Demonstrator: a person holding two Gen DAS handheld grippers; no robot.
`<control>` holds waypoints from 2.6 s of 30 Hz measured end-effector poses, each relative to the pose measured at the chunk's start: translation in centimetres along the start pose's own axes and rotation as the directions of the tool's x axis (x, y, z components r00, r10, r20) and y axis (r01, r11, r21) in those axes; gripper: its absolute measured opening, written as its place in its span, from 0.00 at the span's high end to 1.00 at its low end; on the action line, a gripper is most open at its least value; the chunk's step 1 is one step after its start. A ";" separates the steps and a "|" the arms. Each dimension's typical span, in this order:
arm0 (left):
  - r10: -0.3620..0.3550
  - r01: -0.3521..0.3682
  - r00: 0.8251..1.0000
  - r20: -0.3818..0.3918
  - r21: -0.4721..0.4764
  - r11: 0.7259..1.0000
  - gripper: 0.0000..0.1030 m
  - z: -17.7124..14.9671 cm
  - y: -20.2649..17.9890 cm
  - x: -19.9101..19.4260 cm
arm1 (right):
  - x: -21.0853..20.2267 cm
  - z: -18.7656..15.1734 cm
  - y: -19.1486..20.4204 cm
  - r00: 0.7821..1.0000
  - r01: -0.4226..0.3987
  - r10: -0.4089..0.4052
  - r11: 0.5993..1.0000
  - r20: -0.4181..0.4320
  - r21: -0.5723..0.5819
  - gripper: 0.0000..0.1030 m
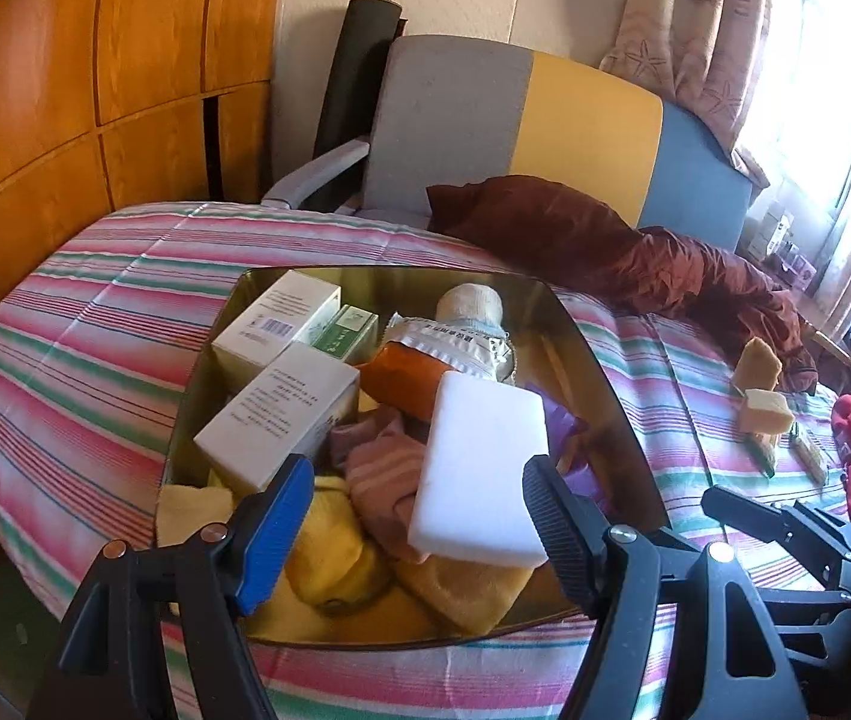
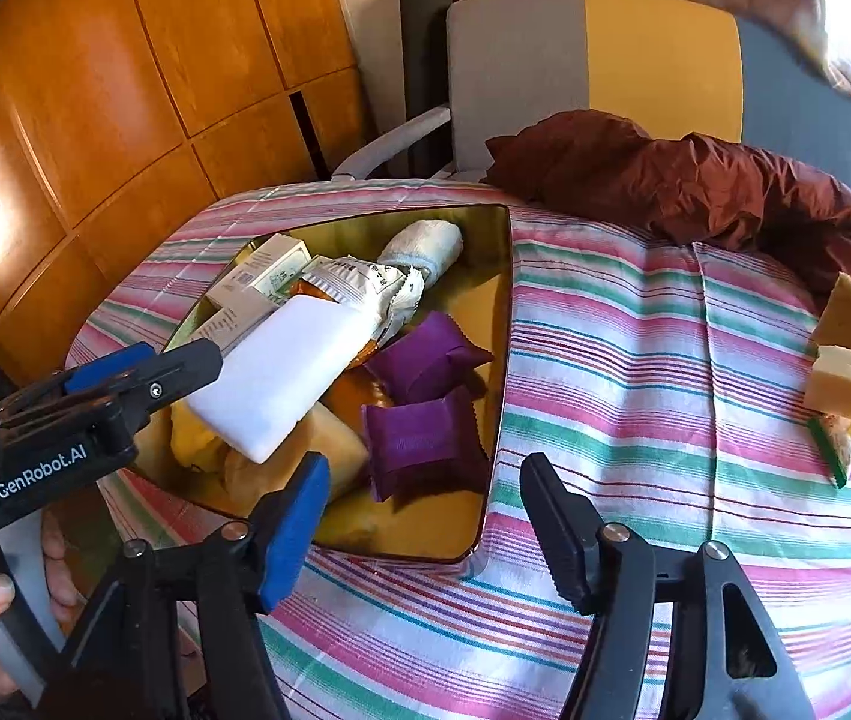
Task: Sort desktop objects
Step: 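Move both open tools back from the tray toward the item pile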
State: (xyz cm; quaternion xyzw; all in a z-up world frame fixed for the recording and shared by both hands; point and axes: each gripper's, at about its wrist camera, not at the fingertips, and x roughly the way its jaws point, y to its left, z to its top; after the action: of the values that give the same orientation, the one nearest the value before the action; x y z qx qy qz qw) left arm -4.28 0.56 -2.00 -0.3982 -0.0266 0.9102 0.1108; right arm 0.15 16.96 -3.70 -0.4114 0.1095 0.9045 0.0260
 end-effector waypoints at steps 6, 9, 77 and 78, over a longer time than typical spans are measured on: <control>0.002 -0.002 1.000 0.010 0.018 1.000 0.29 -0.4 -0.5 -0.9 | -0.6 -0.3 0.2 1.000 0.007 -0.007 1.000 0.010 -0.002 0.33; 0.000 0.000 1.000 0.021 0.034 0.999 0.29 -0.6 -1.0 -1.4 | -0.9 -0.5 0.1 1.000 0.013 -0.013 1.000 0.016 -0.004 0.32; -0.384 0.458 0.876 -0.292 0.248 0.854 0.29 1.6 -25.7 7.6 | -10.4 -4.8 -33.0 0.892 0.431 -0.436 0.734 -0.122 0.524 0.15; -0.389 0.463 0.872 -0.297 0.244 0.852 0.28 1.7 -26.0 8.0 | -10.4 -4.7 -33.8 0.884 0.447 -0.450 0.733 -0.127 0.513 0.15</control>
State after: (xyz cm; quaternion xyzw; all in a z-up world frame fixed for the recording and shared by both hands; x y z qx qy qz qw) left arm -6.10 27.74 -2.99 -0.4657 0.0405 0.8010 0.3740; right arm 15.17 49.35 -4.89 -0.3995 0.2514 0.8068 0.3554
